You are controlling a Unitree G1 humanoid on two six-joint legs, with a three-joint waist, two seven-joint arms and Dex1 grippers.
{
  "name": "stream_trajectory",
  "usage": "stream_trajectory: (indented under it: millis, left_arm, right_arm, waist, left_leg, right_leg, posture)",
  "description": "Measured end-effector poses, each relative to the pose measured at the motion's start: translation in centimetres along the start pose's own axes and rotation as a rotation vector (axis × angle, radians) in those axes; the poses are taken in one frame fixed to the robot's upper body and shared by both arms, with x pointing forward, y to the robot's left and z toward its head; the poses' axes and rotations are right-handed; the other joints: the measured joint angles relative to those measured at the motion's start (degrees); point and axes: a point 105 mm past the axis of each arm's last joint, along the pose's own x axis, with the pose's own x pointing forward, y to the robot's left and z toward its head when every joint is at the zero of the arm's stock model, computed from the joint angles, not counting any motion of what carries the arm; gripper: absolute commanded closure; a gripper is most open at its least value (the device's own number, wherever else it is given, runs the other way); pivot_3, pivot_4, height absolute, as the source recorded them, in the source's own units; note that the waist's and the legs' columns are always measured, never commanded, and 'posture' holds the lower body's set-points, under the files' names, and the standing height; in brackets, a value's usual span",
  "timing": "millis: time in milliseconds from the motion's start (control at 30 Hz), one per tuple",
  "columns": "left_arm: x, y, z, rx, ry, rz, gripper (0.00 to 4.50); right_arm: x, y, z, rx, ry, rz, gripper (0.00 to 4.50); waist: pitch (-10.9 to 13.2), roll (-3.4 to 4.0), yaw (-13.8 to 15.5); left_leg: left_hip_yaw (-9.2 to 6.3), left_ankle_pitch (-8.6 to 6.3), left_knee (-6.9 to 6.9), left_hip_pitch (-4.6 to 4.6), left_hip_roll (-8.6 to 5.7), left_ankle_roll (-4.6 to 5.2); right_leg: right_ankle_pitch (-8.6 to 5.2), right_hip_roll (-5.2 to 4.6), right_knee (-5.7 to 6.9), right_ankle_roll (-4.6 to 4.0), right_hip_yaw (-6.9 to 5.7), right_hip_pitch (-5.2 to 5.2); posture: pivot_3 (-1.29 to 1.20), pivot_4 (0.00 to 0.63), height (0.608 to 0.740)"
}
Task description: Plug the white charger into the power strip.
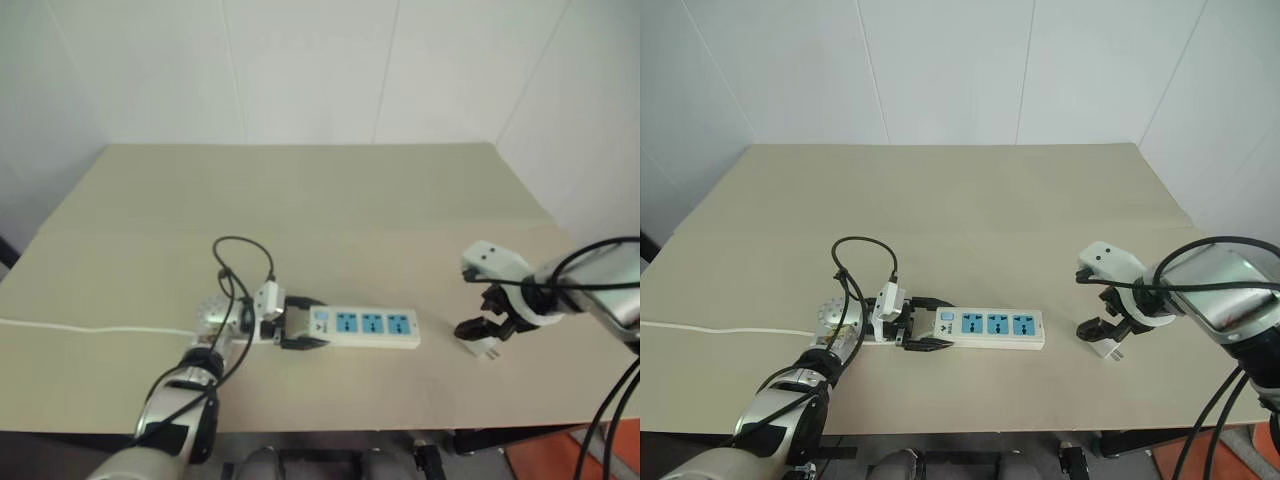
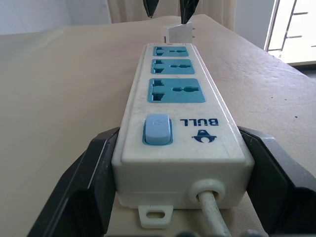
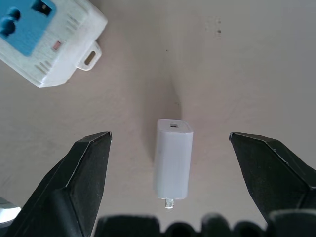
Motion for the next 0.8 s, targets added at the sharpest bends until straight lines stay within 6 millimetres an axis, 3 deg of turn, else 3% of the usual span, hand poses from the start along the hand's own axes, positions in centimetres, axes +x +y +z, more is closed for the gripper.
stream_trajectory:
  millis: [667,800]
  left_arm:
    - [-0.3,-0.2,-0.3,0.011,0.001,0.043,1.24]
    - [-0.3,-0.2,-0.3,0.025,0.005,0.044,1.24]
  right_arm:
    - [3.3,-0.9,-0.3,0.016,0.072,0.065,0.00]
    - [3.7,-0.8,-0.2,0.031,0.073,0.079,0.92]
  waist:
    - [-0.1,0.13,-0.2]
    - [-0.1,0.17,-0.2]
  left_leg:
    - [-0.01,0.01,0.06,0.09,0.01,0.00]
    - [-0.01,0.01,0.10,0.11,0.00,0.00]
  right_leg:
    - [0.02,0.04,0.13,-0.01,0.01,0.03]
    - [0.03,0.03,0.14,0.00,0.02,0.06]
  posture:
    - [0.00,0.150,0.740]
    - [0.00,0.150,0.740]
